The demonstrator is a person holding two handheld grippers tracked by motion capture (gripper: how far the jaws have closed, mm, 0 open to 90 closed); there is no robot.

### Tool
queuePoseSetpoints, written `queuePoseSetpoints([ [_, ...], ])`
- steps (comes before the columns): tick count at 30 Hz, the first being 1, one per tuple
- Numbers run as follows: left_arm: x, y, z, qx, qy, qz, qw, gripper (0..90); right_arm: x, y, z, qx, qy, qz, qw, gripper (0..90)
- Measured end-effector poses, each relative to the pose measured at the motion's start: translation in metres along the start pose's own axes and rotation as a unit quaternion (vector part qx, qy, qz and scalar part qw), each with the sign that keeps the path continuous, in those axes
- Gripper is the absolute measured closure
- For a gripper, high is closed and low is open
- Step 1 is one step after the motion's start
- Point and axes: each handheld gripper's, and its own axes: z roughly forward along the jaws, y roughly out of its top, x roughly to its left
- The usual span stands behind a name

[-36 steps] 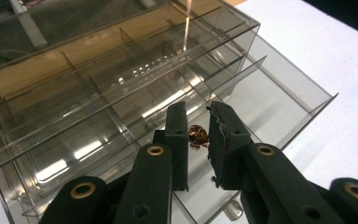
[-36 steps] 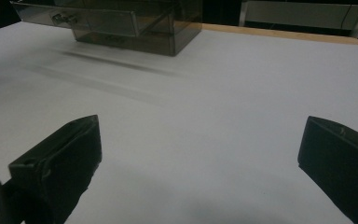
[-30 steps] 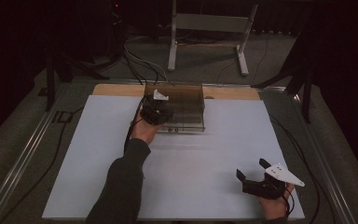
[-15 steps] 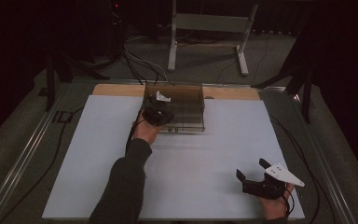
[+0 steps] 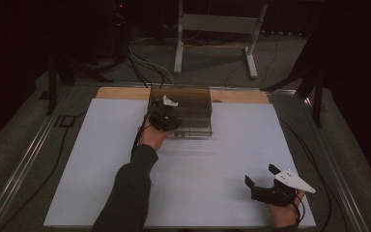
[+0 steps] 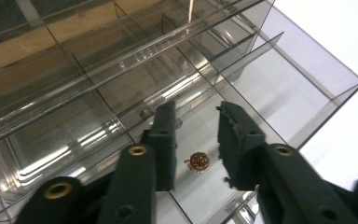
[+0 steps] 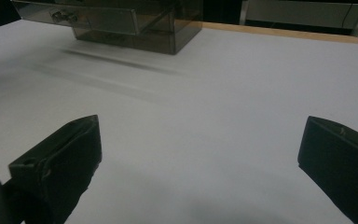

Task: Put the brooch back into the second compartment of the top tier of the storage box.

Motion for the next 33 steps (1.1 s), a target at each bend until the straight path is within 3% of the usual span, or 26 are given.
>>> queuePoseSetpoints([
  [7,-0.001,0.002,-0.009,-0.023,-0.002,-0.008,0.9997,51.6,0.001,0.000,0.000,0.000,0.000,0.000,1.0000,0.1],
  [18,-0.001,0.005,-0.024,-0.055,0.024,-0.033,0.9976,18.6,0.000,0.000,0.000,0.000,0.000,0.000,1.0000,0.1],
  [27,0.000,0.004,-0.040,-0.063,0.026,-0.031,0.9972,2.0,0.001,0.000,0.000,0.000,0.000,0.000,1.0000,0.1],
  [33,-0.001,-0.002,-0.048,-0.068,0.031,-0.018,0.9970,0.4,0.001,0.000,0.000,0.000,0.000,0.000,1.0000,0.1],
])
